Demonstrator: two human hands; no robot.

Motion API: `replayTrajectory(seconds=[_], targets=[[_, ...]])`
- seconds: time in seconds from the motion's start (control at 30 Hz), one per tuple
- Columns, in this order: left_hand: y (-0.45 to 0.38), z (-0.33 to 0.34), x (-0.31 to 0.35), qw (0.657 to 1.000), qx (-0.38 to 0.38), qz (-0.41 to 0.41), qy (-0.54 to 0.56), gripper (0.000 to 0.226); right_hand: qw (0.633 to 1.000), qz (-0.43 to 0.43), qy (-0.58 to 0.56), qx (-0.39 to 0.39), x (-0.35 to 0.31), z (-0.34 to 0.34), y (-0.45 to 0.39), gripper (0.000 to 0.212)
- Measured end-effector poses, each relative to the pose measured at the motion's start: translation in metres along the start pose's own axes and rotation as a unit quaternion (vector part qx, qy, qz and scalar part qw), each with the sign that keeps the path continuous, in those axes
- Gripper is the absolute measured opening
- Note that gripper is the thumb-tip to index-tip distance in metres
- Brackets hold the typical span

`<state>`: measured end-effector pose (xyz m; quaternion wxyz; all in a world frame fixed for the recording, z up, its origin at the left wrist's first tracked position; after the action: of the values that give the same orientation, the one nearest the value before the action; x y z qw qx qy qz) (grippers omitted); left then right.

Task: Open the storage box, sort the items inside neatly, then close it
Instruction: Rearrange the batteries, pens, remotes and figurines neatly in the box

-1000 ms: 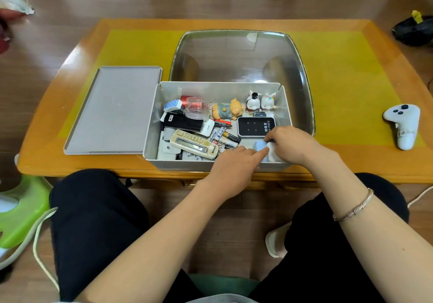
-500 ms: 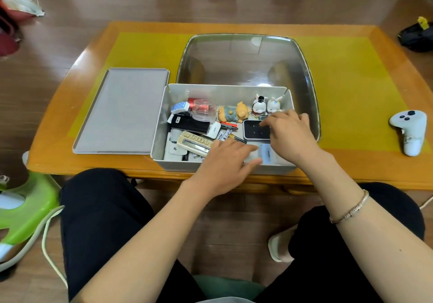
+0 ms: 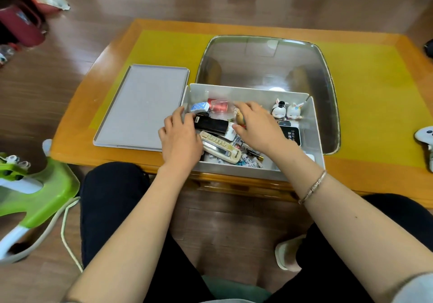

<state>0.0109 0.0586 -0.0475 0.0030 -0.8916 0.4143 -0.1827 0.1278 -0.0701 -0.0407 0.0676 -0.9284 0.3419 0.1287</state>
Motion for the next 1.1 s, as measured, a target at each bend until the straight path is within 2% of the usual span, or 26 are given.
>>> replayTrajectory(seconds=[0.1, 0.2, 0.3, 0.47, 0.57, 0.67, 0.77, 0.93, 1.0, 1.1], targets=[[0.000, 0.005, 0.000, 1.000, -0.012, 0.000, -0.001, 0.044, 1.000, 0.003, -0.021, 0.008, -0.011, 0.004, -0.013, 0.068], [-0.001, 0.007, 0.000, 1.000, -0.023, 0.005, 0.006, 0.044, 0.998, -0.034, -0.042, -0.009, -0.024, 0.012, -0.025, 0.073], [-0.001, 0.007, -0.001, 1.000, -0.025, 0.005, 0.013, 0.043, 0.996, -0.045, -0.067, -0.034, -0.026, 0.019, -0.030, 0.067], [-0.004, 0.005, -0.002, 0.999, -0.006, 0.003, 0.037, 0.044, 0.991, -0.062, -0.117, 0.017, -0.017, 0.007, -0.022, 0.056], [-0.010, 0.000, -0.001, 0.999, 0.022, 0.017, 0.035, 0.049, 0.982, -0.031, -0.178, 0.051, 0.000, -0.002, -0.006, 0.050], [-0.022, -0.001, 0.004, 0.998, 0.015, 0.043, 0.036, 0.053, 0.979, -0.005, -0.204, 0.020, 0.018, -0.002, 0.008, 0.047], [-0.033, 0.005, 0.012, 0.996, -0.018, 0.075, 0.037, 0.055, 0.977, -0.023, -0.210, -0.027, 0.026, 0.001, 0.018, 0.038], [-0.042, 0.015, 0.015, 0.993, -0.066, 0.102, 0.007, 0.054, 0.972, -0.033, -0.164, -0.165, 0.022, 0.020, 0.020, 0.030], [-0.043, 0.018, 0.016, 0.991, -0.078, 0.109, -0.009, 0.052, 0.974, -0.036, -0.145, -0.169, 0.018, 0.020, 0.015, 0.031], [-0.042, 0.019, 0.016, 0.992, -0.068, 0.109, -0.002, 0.046, 0.986, -0.049, -0.135, -0.090, 0.009, 0.008, -0.003, 0.035]])
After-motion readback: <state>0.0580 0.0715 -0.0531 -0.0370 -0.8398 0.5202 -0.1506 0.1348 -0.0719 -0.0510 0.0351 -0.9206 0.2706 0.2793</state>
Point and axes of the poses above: each hand's wrist, its own y-axis away from the middle knuckle, its own z-axis out of the palm, x = y × z, the point moved 9 cm from there along -y, towards the middle knuckle, and after that the axes turned 4 degrees about -z, right-handed, at the moved point
